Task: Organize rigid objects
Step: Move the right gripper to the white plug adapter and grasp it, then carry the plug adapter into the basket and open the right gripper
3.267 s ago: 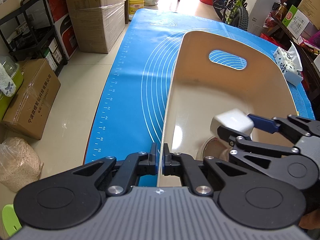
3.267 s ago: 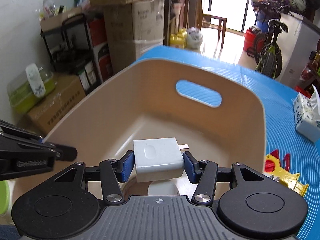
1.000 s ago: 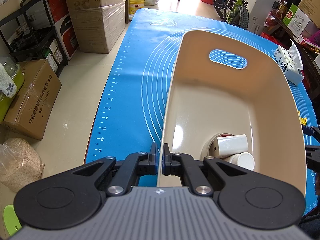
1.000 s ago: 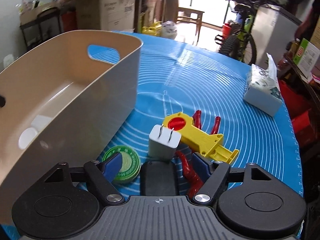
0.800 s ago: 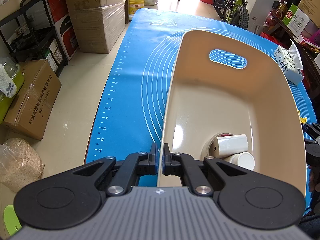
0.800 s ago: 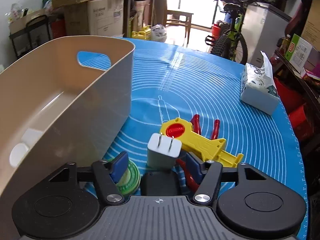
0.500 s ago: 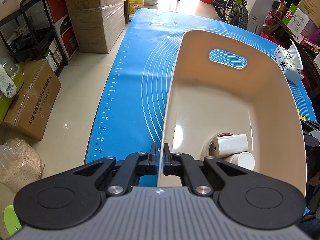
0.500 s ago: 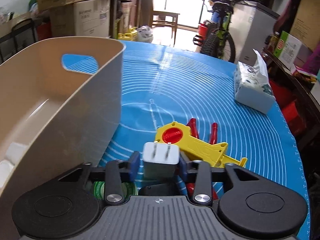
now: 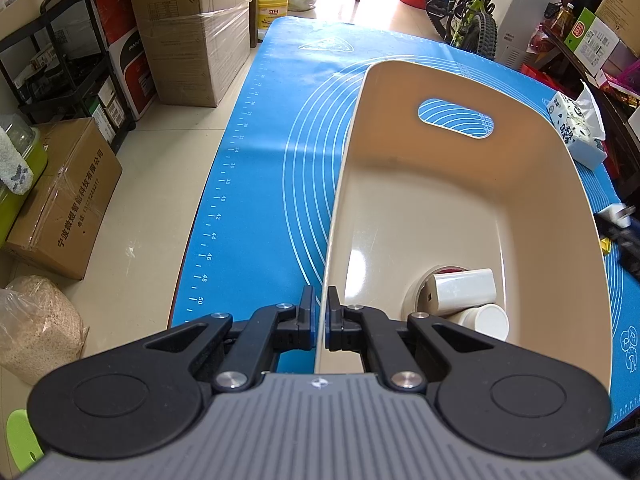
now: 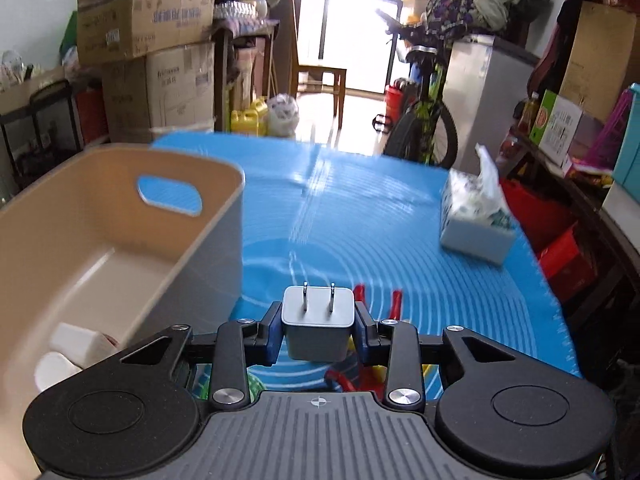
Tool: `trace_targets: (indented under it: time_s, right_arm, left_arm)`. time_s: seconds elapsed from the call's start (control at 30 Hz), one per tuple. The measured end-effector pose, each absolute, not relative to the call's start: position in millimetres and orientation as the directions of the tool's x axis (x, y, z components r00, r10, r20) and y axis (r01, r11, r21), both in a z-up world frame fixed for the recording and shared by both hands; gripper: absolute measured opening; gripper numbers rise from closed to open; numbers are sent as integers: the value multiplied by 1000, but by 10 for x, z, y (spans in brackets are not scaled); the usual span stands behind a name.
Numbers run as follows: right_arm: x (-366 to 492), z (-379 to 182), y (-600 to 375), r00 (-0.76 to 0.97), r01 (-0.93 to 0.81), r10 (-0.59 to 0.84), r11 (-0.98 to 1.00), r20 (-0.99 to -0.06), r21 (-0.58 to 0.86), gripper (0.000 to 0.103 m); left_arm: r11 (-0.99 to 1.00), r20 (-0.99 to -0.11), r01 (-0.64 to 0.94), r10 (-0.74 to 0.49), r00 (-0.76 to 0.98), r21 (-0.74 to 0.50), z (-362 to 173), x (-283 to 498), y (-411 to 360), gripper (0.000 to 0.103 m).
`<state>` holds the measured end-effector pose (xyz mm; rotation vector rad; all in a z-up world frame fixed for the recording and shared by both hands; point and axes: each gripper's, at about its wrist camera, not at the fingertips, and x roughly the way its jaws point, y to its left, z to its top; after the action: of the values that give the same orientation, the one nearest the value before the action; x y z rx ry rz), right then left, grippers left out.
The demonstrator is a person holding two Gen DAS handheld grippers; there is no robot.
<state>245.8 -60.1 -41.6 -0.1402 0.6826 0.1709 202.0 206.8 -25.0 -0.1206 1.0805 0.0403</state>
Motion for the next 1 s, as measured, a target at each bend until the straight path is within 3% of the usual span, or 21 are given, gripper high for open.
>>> trace_targets:
  time_s: [0.5,1.0]
  right_arm:
    - [2185,369,-77,814,-294,240,955,-529,-21,43]
    - [2288,-172,761,680,-371,267,929,-683,-6,42]
  left_arm:
    - [993,-881,-91,-28,472,-80,-247,2016,2069,6]
    - [992,-880,-89,-32,474,-85,-244,2004,2077,6]
